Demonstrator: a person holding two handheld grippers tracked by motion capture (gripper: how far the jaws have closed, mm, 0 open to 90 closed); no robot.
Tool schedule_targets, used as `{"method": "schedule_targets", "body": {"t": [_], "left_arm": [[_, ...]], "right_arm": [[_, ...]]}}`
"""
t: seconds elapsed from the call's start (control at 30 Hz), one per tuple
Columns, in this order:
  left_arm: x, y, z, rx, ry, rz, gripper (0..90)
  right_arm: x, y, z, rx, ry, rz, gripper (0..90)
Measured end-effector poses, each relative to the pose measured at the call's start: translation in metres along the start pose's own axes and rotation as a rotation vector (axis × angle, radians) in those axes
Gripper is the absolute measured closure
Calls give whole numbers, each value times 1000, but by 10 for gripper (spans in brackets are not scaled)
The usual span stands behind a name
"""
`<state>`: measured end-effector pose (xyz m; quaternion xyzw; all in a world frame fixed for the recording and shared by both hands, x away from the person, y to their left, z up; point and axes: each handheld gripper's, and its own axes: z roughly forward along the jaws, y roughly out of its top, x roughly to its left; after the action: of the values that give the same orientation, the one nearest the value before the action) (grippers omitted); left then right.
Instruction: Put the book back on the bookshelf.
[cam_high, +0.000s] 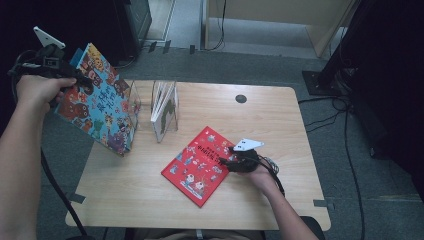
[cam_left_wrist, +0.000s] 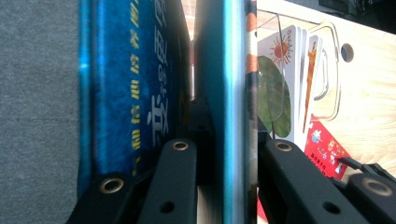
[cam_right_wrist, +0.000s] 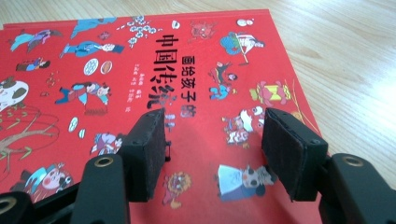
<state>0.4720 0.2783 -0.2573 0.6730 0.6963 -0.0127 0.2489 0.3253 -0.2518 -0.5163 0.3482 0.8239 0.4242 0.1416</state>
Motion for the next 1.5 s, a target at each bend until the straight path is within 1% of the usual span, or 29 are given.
{"method": "schedule_targets", "body": {"t": [0.07, 0.13, 0.27, 0.33, 0.43, 0.5, 0.57, 0.6, 0.73, 0.8, 0.83, 0.93, 0.97, 1.03, 1.07, 1.1, 1.13, 1.17, 1.23, 1.33, 1.37, 1.4, 1.47, 1.5], "left_arm": [[0, 0, 6, 16, 2, 3, 803], [-1, 0, 11, 20, 4, 2, 799], [0, 1, 10, 16, -3, -1, 790], [0, 0, 8, 11, -8, 6, 785], [-3, -1, 7, 16, 38, 36, 790], [-6, -1, 5, 14, 33, 61, 773], [-10, -1, 1, -7, 17, 74, 740], [-12, 0, -1, -5, 13, 81, 730], [-15, 1, -6, 3, 52, 100, 681], [-13, 0, -9, -9, 39, 85, 653], [-12, 0, -11, -12, 35, 84, 648], [-9, -2, -16, -23, 33, 80, 640], [-8, -2, -20, -32, 38, 81, 634], [-8, -2, -23, -40, 39, 85, 632], [-8, -2, -27, -46, 27, 85, 621], [-9, -3, -31, -58, -2, 86, 632], [-10, -3, -36, -72, -17, 92, 631], [-13, -4, -39, -76, -8, 104, 627], [-18, -5, -42, -66, 8, 123, 623], [-22, -8, -43, -66, 1, 146, 612], [-25, -10, -42, -74, -1, 153, 610], [-25, -10, -42, -74, -1, 153, 607], [-28, -12, -41, -87, -15, 162, 597], [-30, -13, -40, -90, -13, 166, 590]], "right_arm": [[0, -2, -2, -4, -2, 1, 405], [0, -4, -4, -4, -5, 3, 406], [0, -6, -6, -11, -9, 9, 407], [0, -6, -6, -8, -9, 11, 407], [0, -6, -6, -8, -10, 9, 408], [0, -6, -6, -9, -8, 10, 409], [0, -6, -6, -11, -8, 8, 410], [0, -6, -6, -12, -9, 8, 410], [-1, -6, -7, -11, -9, 8, 410], [-1, -6, -7, -11, -8, 8, 410], [-2, -7, -7, -13, -6, 7, 410], [-2, -7, -7, -14, -7, 8, 410], [-2, -7, -7, -14, -7, 8, 410], [-2, -7, -7, -13, -6, 8, 410], [-2, -7, -7, -14, -6, 9, 410], [-2, -7, -7, -14, -6, 9, 410], [-2, -7, -7, -14, -6, 10, 410], [-2, -7, -7, -13, -7, 14, 410], [-2, -7, -7, -12, -5, 17, 409], [-4, -6, -7, -13, -8, 19, 406], [-4, -6, -8, -11, -9, 26, 405], [-4, -6, -8, -11, -9, 26, 405], [-6, -5, -8, -6, -12, 32, 406], [-6, -5, -8, -3, -9, 34, 407]]}}
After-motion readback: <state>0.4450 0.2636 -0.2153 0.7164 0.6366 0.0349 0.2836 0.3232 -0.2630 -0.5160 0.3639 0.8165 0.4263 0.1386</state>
